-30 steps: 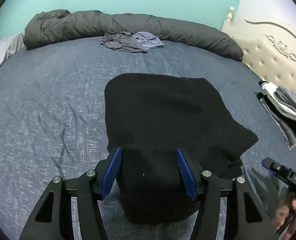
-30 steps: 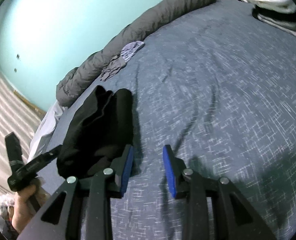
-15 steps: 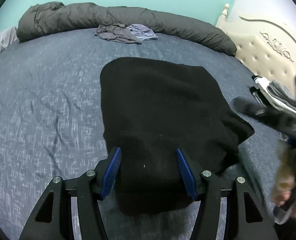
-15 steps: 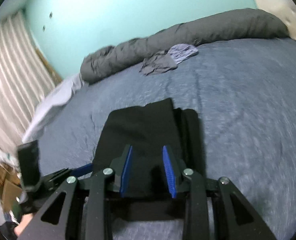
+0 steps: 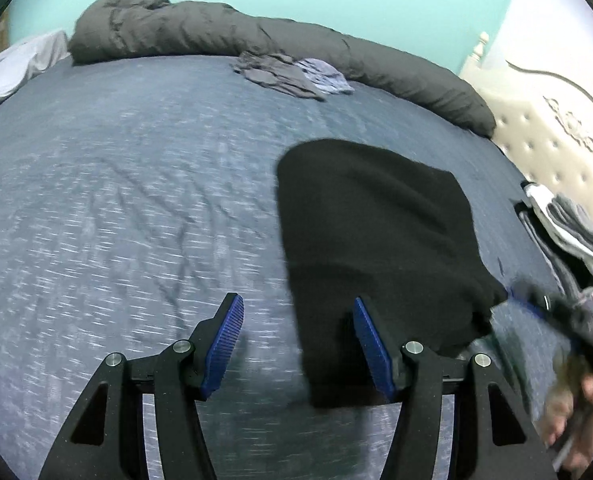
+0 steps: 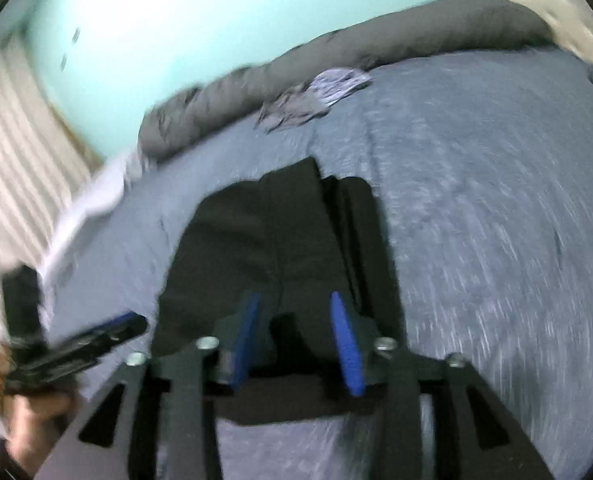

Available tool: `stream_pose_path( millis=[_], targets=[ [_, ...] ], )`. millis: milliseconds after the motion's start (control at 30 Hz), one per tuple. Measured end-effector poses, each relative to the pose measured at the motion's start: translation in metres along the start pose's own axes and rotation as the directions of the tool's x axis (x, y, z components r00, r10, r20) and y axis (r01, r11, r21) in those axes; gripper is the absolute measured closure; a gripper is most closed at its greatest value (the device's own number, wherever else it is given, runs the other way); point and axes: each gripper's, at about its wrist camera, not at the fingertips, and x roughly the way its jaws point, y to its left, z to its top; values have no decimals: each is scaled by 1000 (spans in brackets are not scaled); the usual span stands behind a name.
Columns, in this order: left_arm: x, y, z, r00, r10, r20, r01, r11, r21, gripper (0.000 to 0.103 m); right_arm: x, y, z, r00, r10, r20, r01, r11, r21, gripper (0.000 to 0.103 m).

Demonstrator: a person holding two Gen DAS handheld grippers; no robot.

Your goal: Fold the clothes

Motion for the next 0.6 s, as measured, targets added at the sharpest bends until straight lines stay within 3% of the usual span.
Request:
stream_pose_path(
  millis=[167,400,600],
  targets=[
    [-10,17,-2,1000,14,15,-13,999,-33,42,18,6,-40,992,19,-125,-14,999,42,58],
    [-21,27,-6,999,27,27,-26,999,-30,42,42,13,-64,980,41,-195,-8,986,165,58],
    [-30,39,-7,999,29,42,-27,998,-53,42,54,12,-77,976,69,-207,-9,960,279,45]
  ],
)
